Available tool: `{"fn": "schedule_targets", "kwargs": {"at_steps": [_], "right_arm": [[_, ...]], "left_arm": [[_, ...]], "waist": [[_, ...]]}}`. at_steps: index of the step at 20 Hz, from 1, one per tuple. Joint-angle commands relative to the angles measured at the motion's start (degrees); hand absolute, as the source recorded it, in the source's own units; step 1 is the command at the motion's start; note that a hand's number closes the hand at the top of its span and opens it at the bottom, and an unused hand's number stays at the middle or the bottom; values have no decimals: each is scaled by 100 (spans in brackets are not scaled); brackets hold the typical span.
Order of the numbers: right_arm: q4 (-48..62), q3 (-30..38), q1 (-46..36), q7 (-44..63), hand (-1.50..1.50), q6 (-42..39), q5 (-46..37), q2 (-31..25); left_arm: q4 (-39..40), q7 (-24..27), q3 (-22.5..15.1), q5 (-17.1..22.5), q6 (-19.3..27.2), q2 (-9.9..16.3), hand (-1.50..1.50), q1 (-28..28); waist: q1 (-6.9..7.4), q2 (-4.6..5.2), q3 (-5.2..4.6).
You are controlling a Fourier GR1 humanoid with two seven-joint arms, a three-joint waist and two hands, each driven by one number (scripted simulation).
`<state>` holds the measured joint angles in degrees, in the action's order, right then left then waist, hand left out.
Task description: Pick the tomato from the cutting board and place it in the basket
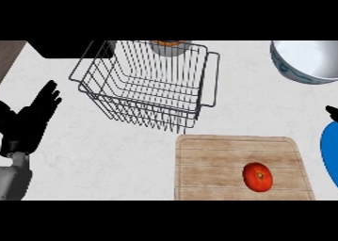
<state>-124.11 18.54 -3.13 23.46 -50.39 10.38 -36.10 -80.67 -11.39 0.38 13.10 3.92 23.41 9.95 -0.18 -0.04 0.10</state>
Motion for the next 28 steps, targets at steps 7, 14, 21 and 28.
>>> {"fn": "schedule_targets", "kwargs": {"at_steps": [7, 14, 21, 28], "right_arm": [[727, -981, 574, -2267, -150, 862, -2838, 1591], [1007, -2284, 911, -2409, -150, 1725, -4392, 2092], [2478, -2113, 508, -3275, -150, 1871, -4818, 1637], [2562, -2045, 679, -3797, -150, 2038, -4956, 1696]], "left_arm": [[-136, -160, 146, -91, -204, 31, 0, 49], [120, -14, 331, -130, -313, -173, 0, 98], [404, 133, 427, -344, -499, -274, 0, 186], [377, -22, 623, -509, -624, -327, 0, 376]], "waist": [[44, 10, 0], [19, 2, -8], [10, 8, -9], [1, 5, -9]]}}
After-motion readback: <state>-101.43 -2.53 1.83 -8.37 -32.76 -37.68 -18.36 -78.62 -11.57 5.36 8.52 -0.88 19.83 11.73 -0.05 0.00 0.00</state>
